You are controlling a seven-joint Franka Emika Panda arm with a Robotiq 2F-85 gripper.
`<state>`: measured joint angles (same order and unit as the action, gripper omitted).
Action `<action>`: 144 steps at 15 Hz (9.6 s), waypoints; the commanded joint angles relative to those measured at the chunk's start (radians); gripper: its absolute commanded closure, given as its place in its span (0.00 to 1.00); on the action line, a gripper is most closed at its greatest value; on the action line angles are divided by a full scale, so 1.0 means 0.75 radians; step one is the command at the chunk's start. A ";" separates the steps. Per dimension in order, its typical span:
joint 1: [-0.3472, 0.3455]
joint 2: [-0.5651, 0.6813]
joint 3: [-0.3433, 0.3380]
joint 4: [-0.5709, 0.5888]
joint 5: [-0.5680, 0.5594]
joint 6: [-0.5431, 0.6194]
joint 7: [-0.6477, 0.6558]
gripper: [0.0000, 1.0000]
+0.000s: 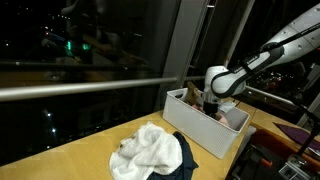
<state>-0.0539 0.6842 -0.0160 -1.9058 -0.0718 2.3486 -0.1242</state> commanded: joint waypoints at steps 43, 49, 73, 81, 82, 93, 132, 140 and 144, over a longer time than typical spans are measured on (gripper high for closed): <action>0.810 0.224 0.223 1.528 -0.213 -1.037 0.519 1.00; 0.835 0.331 0.209 1.666 -0.144 -1.076 0.491 1.00; 0.585 0.436 0.274 1.390 0.049 -1.062 0.378 0.53; 0.428 0.213 0.260 1.131 0.051 -1.007 0.381 0.00; 0.405 0.181 0.258 1.089 0.049 -0.992 0.376 0.00; 0.254 -0.088 0.095 0.678 -0.075 -0.766 0.247 0.00; 0.159 -0.013 -0.226 0.389 -0.491 0.168 0.316 0.00; 0.150 0.038 -0.225 0.451 -0.474 0.147 0.301 0.32; 0.152 0.052 -0.231 0.458 -0.474 0.145 0.304 0.65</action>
<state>0.0475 0.7057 -0.1696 -1.5876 -0.4164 2.4595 0.1061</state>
